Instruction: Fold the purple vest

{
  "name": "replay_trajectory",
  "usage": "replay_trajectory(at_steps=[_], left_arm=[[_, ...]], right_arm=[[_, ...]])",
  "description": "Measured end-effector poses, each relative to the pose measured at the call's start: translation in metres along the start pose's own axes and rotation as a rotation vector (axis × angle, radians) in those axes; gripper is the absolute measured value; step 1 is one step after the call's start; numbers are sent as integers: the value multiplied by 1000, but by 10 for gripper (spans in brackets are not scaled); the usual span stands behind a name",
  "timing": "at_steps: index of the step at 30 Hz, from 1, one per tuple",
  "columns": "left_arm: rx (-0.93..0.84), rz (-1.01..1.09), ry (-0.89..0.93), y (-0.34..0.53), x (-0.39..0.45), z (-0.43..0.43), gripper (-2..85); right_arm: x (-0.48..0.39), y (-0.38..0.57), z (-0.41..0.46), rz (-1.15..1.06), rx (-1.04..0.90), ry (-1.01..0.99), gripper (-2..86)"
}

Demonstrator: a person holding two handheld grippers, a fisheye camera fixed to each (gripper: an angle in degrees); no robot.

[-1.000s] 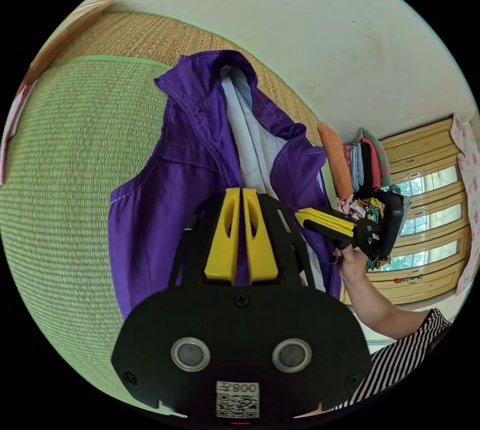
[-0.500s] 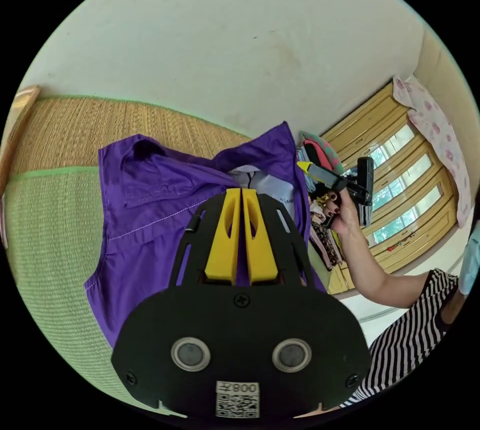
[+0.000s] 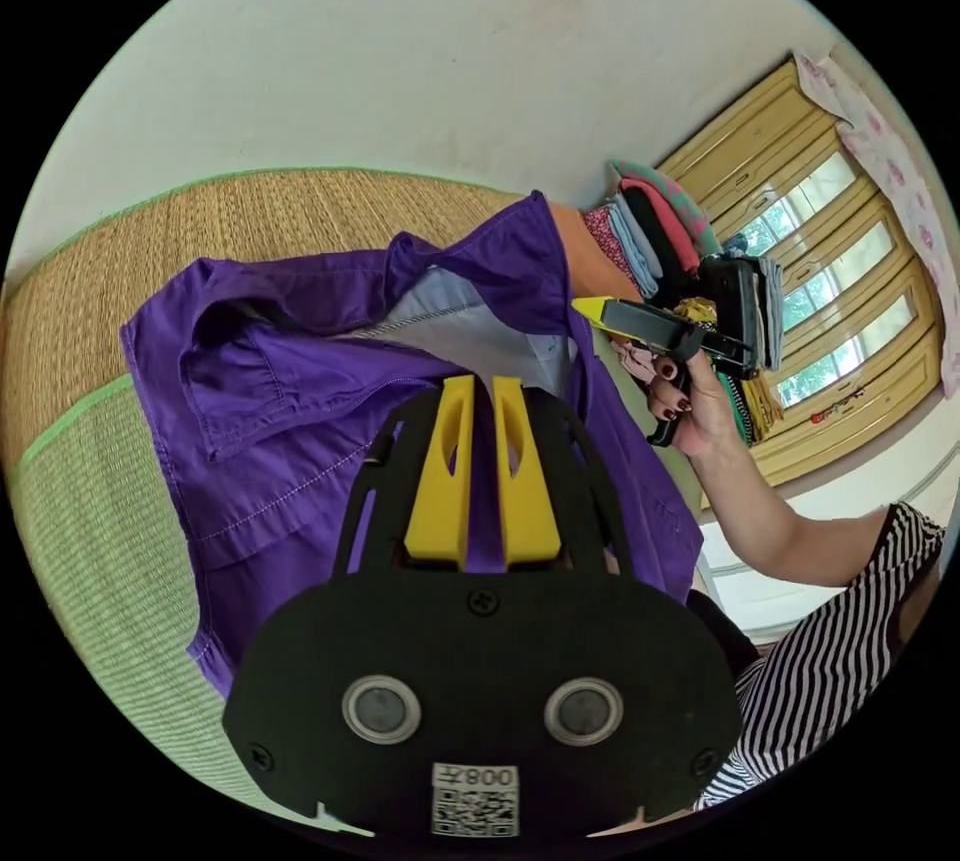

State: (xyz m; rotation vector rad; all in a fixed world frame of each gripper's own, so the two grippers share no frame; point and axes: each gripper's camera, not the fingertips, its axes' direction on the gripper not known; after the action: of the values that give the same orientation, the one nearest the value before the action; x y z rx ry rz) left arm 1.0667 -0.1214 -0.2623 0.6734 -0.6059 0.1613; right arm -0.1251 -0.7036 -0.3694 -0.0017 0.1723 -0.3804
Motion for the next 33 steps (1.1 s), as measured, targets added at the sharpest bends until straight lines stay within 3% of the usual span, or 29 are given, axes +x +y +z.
replay_trajectory(at_steps=[2,4,5,7,14,20,25,30,33], left_arm=[[-36,37,54,-14,5,1,26],[-294,47,129,-35,6,21,13],[-311,59,109,-38,8,22,12],[-234,91,16,-47,18,4,7],[-5,69,-14,-80,23,-46,2],[-211,-60,-50,-126,6,16,2],[-272,-71,-276,-163,12,41,1],[-85,0,-564,-202,37,7,1],[41,43,-562,-229,53,-22,0]], right_arm=[[11,4,-3,3,13,-33,5],[23,11,-6,11,30,-45,5],[31,16,-7,18,42,-45,5],[46,24,-9,35,54,-48,5],[114,47,-23,149,153,-143,5],[111,65,1,104,136,-203,6],[114,77,-1,84,172,-252,6],[123,93,0,87,201,-280,6],[125,100,13,86,192,-293,6]])
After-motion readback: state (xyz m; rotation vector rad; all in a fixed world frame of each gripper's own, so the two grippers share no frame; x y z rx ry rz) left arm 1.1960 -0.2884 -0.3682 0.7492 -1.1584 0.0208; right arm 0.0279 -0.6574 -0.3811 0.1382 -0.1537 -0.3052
